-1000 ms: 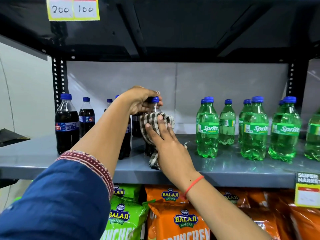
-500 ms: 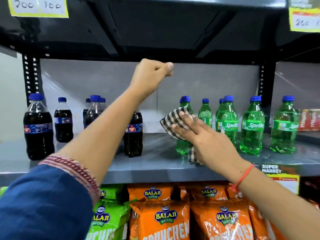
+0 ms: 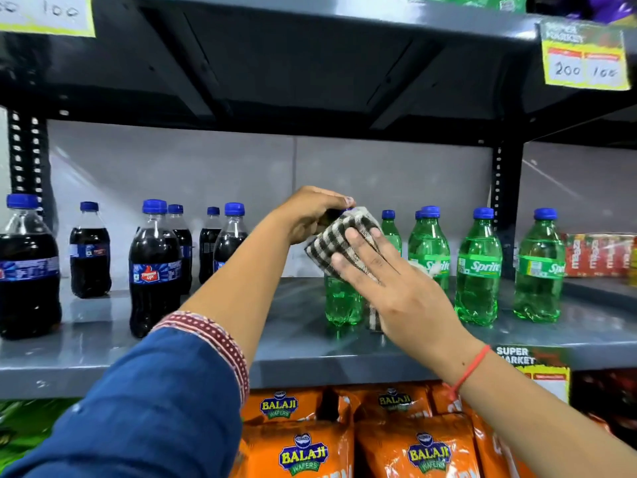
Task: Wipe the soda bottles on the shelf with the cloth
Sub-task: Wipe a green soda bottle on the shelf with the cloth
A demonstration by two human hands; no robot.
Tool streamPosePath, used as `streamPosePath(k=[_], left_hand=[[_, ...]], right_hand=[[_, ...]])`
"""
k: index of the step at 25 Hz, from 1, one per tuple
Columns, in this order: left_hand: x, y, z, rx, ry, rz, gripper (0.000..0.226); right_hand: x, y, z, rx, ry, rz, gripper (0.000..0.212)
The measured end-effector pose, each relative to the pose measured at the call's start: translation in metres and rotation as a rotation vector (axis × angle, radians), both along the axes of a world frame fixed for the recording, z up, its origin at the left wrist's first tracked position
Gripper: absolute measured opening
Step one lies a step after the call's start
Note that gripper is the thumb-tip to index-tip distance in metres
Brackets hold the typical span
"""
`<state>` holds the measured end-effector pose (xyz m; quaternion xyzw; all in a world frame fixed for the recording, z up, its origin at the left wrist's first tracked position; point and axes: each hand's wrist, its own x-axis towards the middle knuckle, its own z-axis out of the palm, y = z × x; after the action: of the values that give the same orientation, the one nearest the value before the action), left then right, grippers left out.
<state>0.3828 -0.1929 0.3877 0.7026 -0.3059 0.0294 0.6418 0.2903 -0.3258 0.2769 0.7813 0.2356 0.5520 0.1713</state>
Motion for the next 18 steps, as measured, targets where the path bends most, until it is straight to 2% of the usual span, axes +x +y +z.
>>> streamPosePath(k=[4, 6, 8, 12, 15, 18], left_hand=[[0.000, 0.003, 0.001, 0.014, 0.045, -0.068, 0.010], [-0.001, 0.000, 0.001, 0.024, 0.047, -0.082, 0.010], [0.000, -0.004, 0.002, 0.023, 0.040, -0.084, 0.011], [0.003, -0.003, 0.001, 0.002, 0.042, -0.088, 0.011], [0.005, -0.001, 0.000, -0.026, 0.065, -0.091, 0.009], [0.006, -0.001, 0.000, -0.008, 0.049, -0.096, 0.010]], right_hand=[[0.015, -0.014, -0.001, -0.244, 0.039, -0.103, 0.050], [0.021, -0.018, 0.013, -0.209, -0.002, -0.090, 0.045], [0.026, -0.014, 0.012, -0.159, 0.039, -0.014, 0.046], [0.030, -0.014, 0.012, -0.300, 0.004, -0.007, 0.049], [0.030, -0.010, 0.019, -0.124, 0.056, 0.034, 0.054], [0.029, -0.009, 0.010, -0.306, 0.039, 0.006, 0.051]])
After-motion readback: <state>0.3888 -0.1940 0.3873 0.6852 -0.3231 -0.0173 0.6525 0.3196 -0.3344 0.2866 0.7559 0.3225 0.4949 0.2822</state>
